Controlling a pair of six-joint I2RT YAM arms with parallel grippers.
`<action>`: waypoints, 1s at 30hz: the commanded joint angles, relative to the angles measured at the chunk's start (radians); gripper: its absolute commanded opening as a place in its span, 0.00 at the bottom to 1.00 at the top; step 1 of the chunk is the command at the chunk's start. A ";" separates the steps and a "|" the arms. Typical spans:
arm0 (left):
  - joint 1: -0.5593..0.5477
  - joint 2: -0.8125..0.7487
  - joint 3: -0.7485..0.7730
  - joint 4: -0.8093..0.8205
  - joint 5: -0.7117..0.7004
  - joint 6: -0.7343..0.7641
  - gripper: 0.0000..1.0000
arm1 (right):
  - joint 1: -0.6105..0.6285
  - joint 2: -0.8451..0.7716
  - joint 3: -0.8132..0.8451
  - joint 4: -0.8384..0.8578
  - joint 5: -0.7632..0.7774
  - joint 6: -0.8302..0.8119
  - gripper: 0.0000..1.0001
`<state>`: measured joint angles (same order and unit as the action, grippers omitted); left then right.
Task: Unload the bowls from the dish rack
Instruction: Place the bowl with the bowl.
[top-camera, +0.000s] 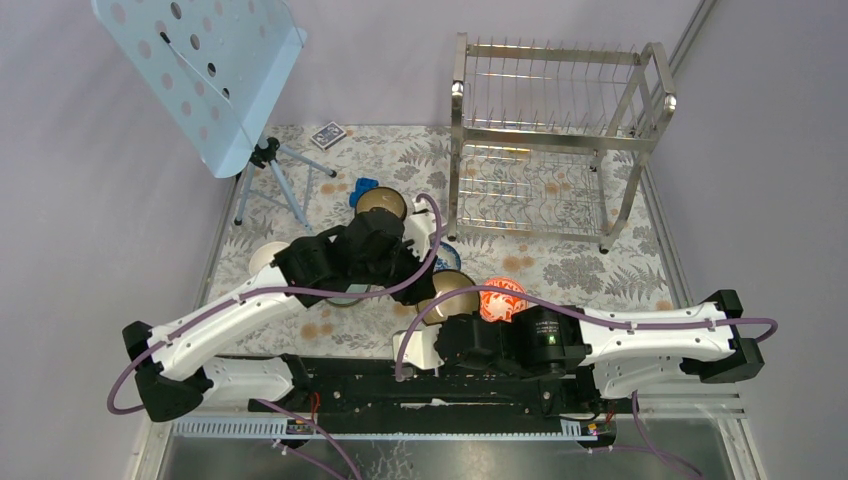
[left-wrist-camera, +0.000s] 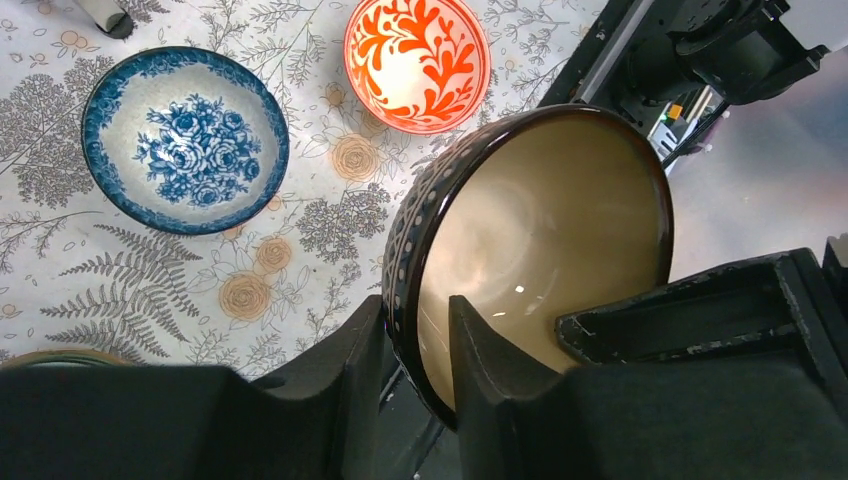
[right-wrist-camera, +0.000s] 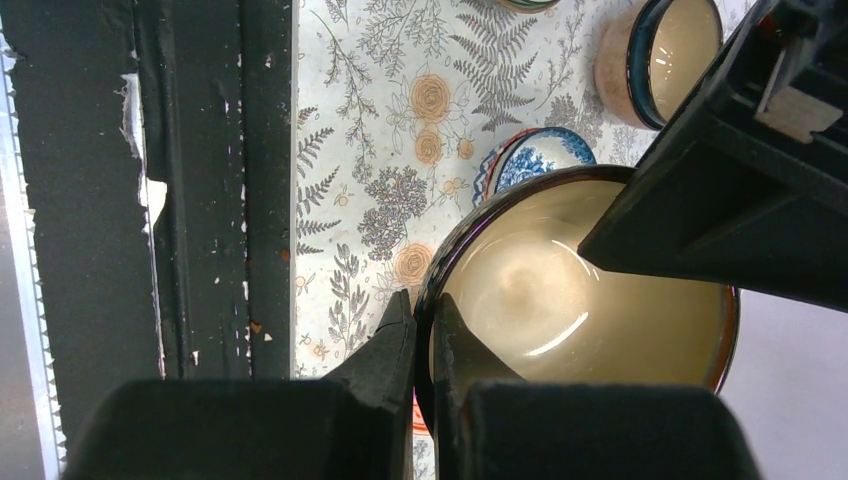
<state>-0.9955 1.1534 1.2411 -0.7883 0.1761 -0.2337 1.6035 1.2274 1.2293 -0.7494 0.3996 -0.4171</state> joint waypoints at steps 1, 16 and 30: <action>-0.008 0.001 -0.004 0.031 0.001 0.002 0.26 | 0.006 -0.023 0.015 0.072 0.038 -0.031 0.00; -0.013 -0.021 -0.025 0.073 -0.033 -0.035 0.00 | 0.006 -0.016 0.003 0.100 0.051 -0.010 0.03; 0.092 -0.079 -0.036 0.142 -0.242 -0.165 0.00 | 0.007 -0.091 0.012 0.198 0.112 0.088 0.90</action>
<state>-0.9943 1.1366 1.1995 -0.7563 0.0223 -0.3275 1.6035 1.2110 1.2137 -0.6334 0.4366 -0.3782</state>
